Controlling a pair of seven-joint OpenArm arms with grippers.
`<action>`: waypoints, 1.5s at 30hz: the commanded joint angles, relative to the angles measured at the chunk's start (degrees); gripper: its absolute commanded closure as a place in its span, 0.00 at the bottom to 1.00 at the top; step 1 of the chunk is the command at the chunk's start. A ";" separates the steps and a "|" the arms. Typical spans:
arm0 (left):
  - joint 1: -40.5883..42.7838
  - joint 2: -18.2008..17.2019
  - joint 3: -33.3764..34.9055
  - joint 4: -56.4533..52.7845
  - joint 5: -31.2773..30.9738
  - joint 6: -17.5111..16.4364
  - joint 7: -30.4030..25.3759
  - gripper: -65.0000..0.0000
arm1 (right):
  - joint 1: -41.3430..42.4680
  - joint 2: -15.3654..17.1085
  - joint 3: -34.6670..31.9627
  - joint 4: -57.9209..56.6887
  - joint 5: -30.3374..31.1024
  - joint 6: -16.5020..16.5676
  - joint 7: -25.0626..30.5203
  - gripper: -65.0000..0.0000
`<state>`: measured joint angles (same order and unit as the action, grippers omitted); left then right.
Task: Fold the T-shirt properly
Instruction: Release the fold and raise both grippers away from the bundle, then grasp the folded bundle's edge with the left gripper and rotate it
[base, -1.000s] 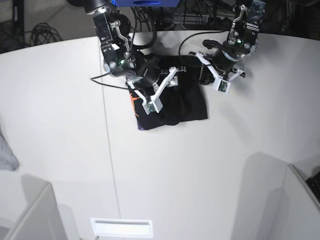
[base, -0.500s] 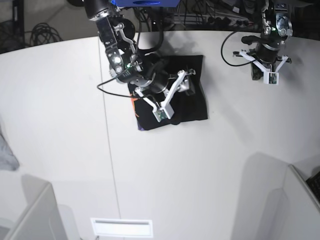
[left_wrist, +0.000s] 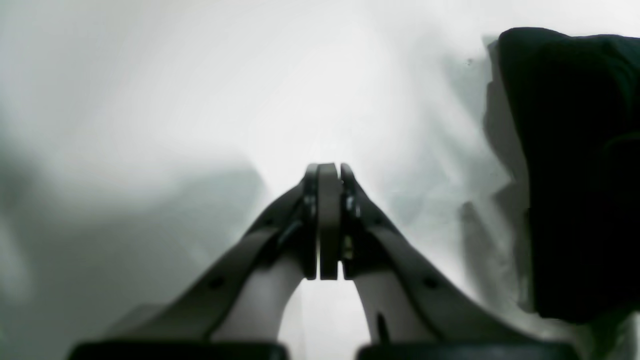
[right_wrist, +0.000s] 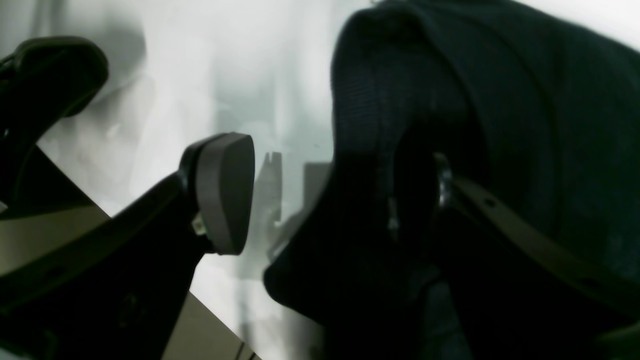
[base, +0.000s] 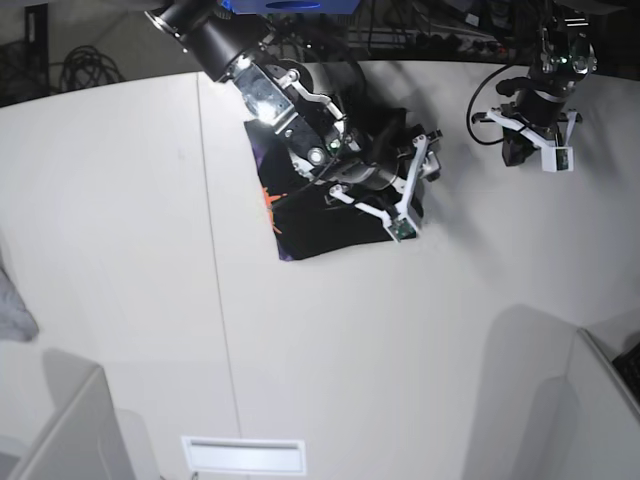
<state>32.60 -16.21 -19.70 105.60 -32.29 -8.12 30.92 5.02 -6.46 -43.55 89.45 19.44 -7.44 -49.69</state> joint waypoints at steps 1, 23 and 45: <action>0.15 -0.63 -0.30 0.82 -0.63 -0.19 -1.07 1.00 | 2.15 -1.15 -1.59 1.58 0.91 0.01 1.12 0.37; -1.00 6.58 0.41 1.78 -1.24 -19.79 -0.98 1.00 | -15.08 11.60 34.28 22.86 0.82 -1.13 9.91 1.00; -11.46 9.04 10.43 -14.74 -14.08 -19.62 -0.89 0.07 | -24.66 12.04 39.02 22.77 0.82 -0.95 14.13 1.00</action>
<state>21.23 -6.83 -9.15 90.21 -45.76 -27.66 30.41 -19.75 5.48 -4.75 111.00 20.16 -8.73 -36.99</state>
